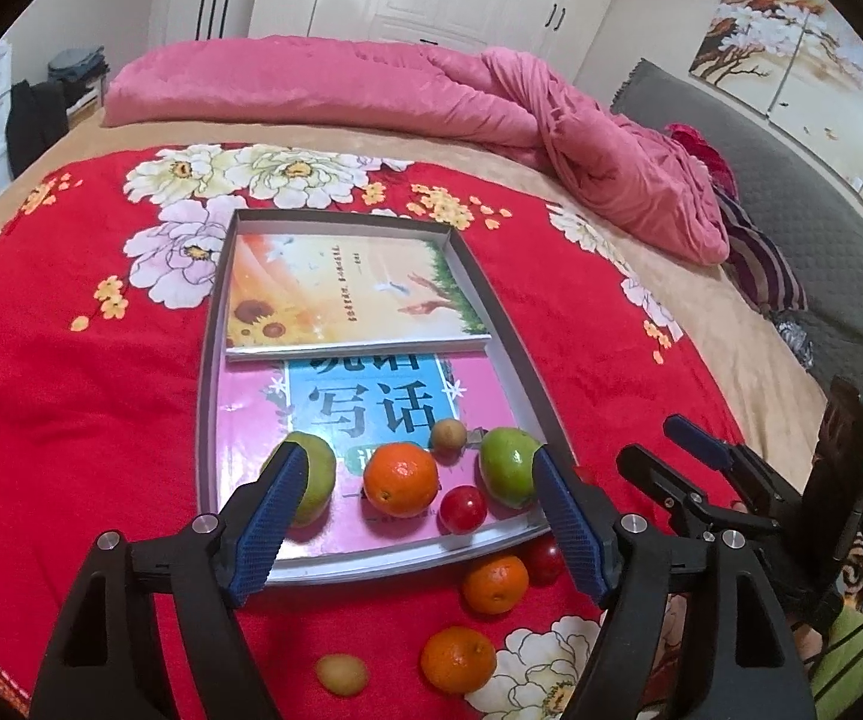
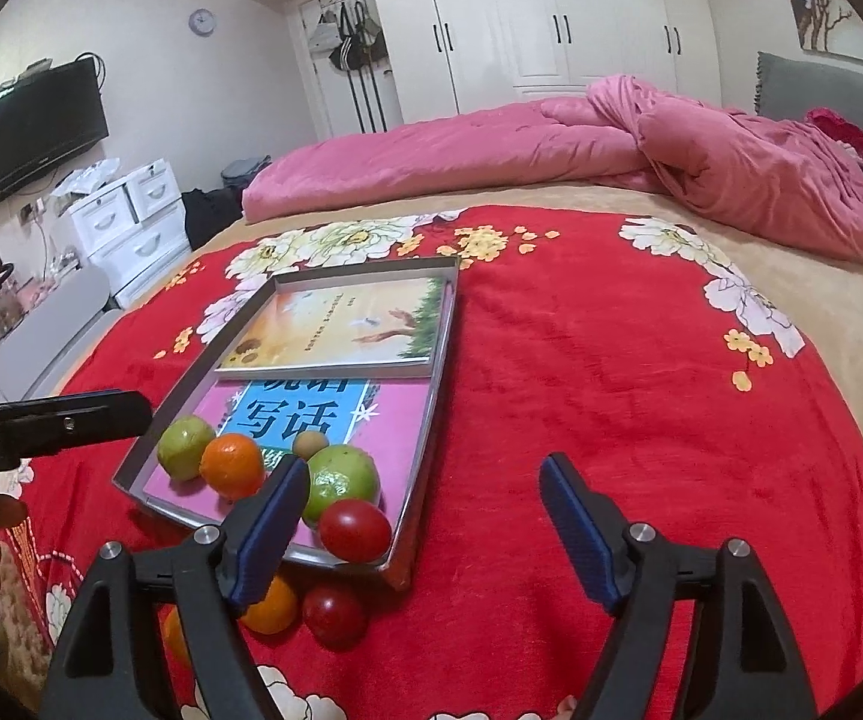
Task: Organize fruits
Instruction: 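Withdraw both open tools from the tray toward the remaining fruit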
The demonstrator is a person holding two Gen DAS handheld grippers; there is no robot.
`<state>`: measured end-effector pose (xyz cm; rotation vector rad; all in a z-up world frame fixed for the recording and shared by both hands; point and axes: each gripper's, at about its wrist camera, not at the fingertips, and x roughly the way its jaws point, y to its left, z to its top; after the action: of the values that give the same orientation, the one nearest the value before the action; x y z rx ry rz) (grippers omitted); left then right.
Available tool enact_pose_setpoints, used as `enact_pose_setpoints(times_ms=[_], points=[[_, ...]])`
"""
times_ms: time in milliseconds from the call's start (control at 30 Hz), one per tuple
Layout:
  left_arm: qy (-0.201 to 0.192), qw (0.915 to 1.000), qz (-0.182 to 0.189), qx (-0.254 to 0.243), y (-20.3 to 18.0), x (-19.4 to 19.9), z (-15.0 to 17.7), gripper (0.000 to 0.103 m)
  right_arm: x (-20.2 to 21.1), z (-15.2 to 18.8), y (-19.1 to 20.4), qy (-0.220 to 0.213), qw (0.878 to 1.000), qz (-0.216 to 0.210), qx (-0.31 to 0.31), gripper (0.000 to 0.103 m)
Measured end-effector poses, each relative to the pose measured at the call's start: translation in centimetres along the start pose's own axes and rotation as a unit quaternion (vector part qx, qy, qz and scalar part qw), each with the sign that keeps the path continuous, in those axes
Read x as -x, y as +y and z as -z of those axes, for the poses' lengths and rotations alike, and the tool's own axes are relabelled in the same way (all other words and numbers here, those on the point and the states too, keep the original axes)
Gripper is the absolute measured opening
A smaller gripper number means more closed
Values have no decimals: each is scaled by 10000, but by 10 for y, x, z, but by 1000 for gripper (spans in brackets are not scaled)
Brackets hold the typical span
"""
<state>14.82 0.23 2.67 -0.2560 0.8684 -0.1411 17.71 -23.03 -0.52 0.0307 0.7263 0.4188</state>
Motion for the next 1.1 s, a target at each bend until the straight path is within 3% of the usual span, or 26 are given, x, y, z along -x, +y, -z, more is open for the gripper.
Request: enact_pose_setpoints(times_ms=[1100], points=[[-164,9998,-43,118,18,26,1,79,12,-5,4,-257,9996,-40,49,91]])
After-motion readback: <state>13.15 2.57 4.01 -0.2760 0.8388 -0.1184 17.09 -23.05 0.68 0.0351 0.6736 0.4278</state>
